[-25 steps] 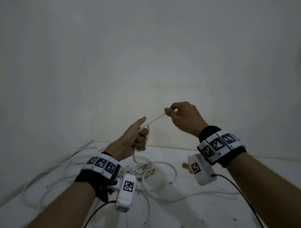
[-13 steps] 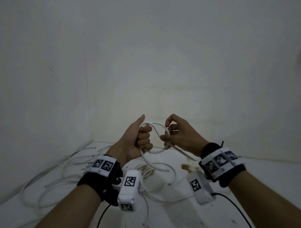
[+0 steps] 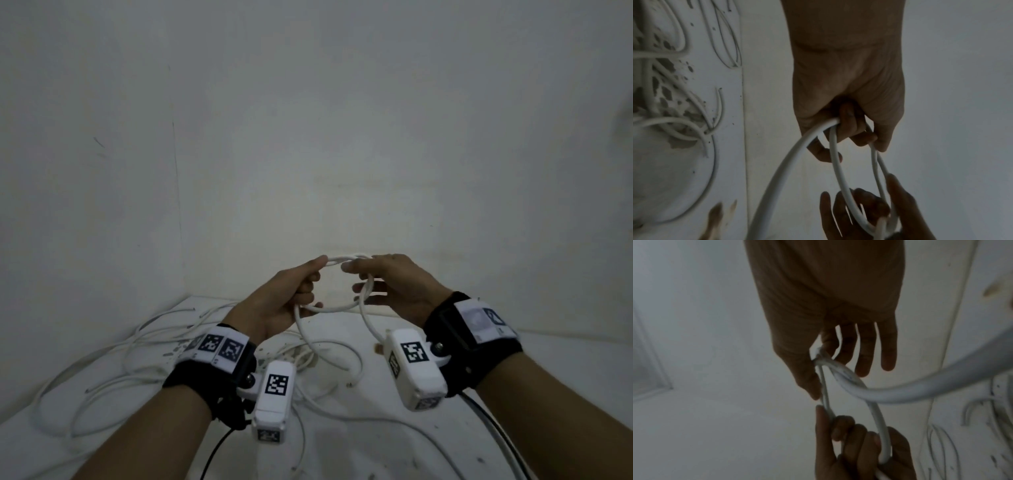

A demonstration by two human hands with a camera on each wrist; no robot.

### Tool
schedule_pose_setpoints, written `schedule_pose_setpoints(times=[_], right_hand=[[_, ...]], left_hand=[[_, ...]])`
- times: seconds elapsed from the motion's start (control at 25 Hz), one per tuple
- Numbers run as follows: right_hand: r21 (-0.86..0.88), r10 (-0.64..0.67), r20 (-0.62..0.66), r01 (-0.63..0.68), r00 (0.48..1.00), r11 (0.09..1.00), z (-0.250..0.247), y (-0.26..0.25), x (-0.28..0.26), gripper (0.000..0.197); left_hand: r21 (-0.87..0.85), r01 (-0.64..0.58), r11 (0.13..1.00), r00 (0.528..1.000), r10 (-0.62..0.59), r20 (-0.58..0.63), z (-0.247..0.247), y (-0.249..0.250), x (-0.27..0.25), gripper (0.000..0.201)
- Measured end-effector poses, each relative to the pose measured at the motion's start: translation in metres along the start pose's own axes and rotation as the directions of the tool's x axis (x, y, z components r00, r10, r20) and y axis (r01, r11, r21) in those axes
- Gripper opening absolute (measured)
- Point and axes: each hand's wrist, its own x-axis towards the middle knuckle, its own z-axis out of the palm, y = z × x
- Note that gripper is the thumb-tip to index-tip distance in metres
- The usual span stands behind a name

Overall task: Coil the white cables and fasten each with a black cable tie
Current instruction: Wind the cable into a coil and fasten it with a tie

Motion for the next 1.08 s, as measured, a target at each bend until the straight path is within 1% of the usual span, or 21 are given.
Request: schedule_pose_setpoints(times=[0.12, 0.2, 0.28, 0.32, 0.36, 0.4, 0.44, 0.48, 0.52, 0.56, 0.6, 0.64, 0.68, 0.72, 0.76, 0.8, 0.84, 0.88, 0.92, 1.0, 1.08], right_hand=[[0.393, 0.036, 0.034, -0.046, 0.999, 0.918, 0.004, -0.002, -0.009, 0.019], [0.431, 0.016, -0.035, 0.0, 0.999, 0.903, 0.008, -0.002, -0.009, 0.023], [0.339, -0.021, -0.06, 0.04, 0.998, 0.94, 0.004, -0.003, -0.009, 0.027], [0.195, -0.06, -0.037, 0.066, 0.998, 0.979, -0.001, -0.004, -0.01, 0.029], [-0.084, -0.102, 0.006, 0.102, 0.995, 0.991, -0.007, -0.006, -0.012, 0.031], [-0.461, -0.129, 0.071, 0.148, 0.989, 0.875, -0.014, -0.008, -0.013, 0.031], [-0.752, -0.128, 0.13, 0.182, 0.983, 0.634, -0.022, -0.01, -0.015, 0.03], [-0.855, -0.13, 0.161, 0.204, 0.978, 0.477, -0.028, -0.013, -0.019, 0.027], [-0.836, -0.145, 0.191, 0.238, 0.971, 0.495, -0.032, -0.015, -0.023, 0.025], [-0.683, -0.166, 0.231, 0.282, 0.958, 0.673, -0.036, -0.015, -0.025, 0.029], [-0.349, -0.183, 0.258, 0.268, 0.949, 0.898, -0.037, -0.017, -0.027, 0.033], [0.012, -0.189, 0.287, 0.194, 0.939, 0.981, -0.033, -0.016, -0.029, 0.032], [0.22, -0.207, 0.292, 0.145, 0.934, 0.965, -0.029, -0.015, -0.032, 0.03], [0.207, -0.223, 0.273, 0.169, 0.936, 0.964, -0.027, -0.012, -0.03, 0.03], [-0.007, -0.243, 0.226, 0.251, 0.943, 0.968, -0.028, -0.008, -0.025, 0.033], [-0.392, -0.305, 0.196, 0.359, 0.932, 0.847, -0.034, -0.004, -0.018, 0.038], [-0.754, -0.357, 0.211, 0.384, 0.91, 0.533, -0.044, -0.001, -0.012, 0.045], [-0.921, -0.375, 0.225, 0.322, 0.899, 0.22, -0.055, 0.002, -0.004, 0.049], [-0.969, -0.388, 0.227, 0.249, 0.893, 0.006, -0.065, 0.004, 0.003, 0.048], [-0.967, -0.457, 0.237, 0.164, 0.858, -0.195, -0.071, 0.002, 0.01, 0.029], [-0.964, -0.509, 0.248, 0.16, 0.824, -0.21, -0.069, -0.002, 0.016, 0.014]], left_hand=[[0.12, -0.044, 0.992, 0.998, 0.049, -0.037, -0.002, 0.008, 0.001, 0.033], [0.286, -0.095, 0.954, 0.994, 0.107, -0.027, -0.004, 0.016, 0.003, 0.033], [0.43, -0.146, 0.891, 0.986, 0.167, -0.01, -0.011, 0.025, 0.004, 0.038], [0.485, -0.18, 0.856, 0.979, 0.204, 0.002, -0.017, 0.027, 0.003, 0.041], [0.547, -0.212, 0.81, 0.969, 0.246, 0.012, -0.026, 0.028, 0.003, 0.045], [0.618, -0.234, 0.75, 0.959, 0.283, 0.02, -0.035, 0.028, 0.001, 0.051], [0.683, -0.241, 0.69, 0.952, 0.306, 0.027, -0.043, 0.026, 0.0, 0.056], [0.72, -0.245, 0.65, 0.944, 0.328, 0.025, -0.051, 0.024, 0.0, 0.06], [0.718, -0.24, 0.653, 0.936, 0.352, -0.006, -0.059, 0.021, 0.001, 0.063], [0.669, -0.225, 0.708, 0.928, 0.364, -0.074, -0.066, 0.018, 0.003, 0.066], [0.573, -0.207, 0.793, 0.927, 0.347, -0.145, -0.07, 0.016, 0.008, 0.069], [0.48, -0.187, 0.857, 0.933, 0.308, -0.187, -0.073, 0.012, 0.012, 0.07], [0.432, -0.177, 0.884, 0.931, 0.293, -0.218, -0.073, 0.009, 0.016, 0.069], [0.437, -0.166, 0.884, 0.922, 0.297, -0.25, -0.074, 0.007, 0.019, 0.064], [0.465, -0.152, 0.872, 0.905, 0.312, -0.288, -0.076, 0.006, 0.02, 0.059], [0.499, -0.132, 0.856, 0.885, 0.329, -0.33, -0.08, 0.006, 0.02, 0.056], [0.535, -0.107, 0.838, 0.874, 0.336, -0.351, -0.086, 0.008, 0.019, 0.055], [0.571, -0.083, 0.817, 0.88, 0.328, -0.343, -0.092, 0.008, 0.018, 0.054], [0.6, -0.071, 0.797, 0.892, 0.319, -0.319, -0.096, 0.01, 0.017, 0.054], [0.626, -0.081, 0.775, 0.899, 0.328, -0.29, -0.101, 0.013, 0.016, 0.059], [0.638, -0.104, 0.763, 0.878, 0.372, -0.301, -0.101, 0.015, 0.017, 0.063]])
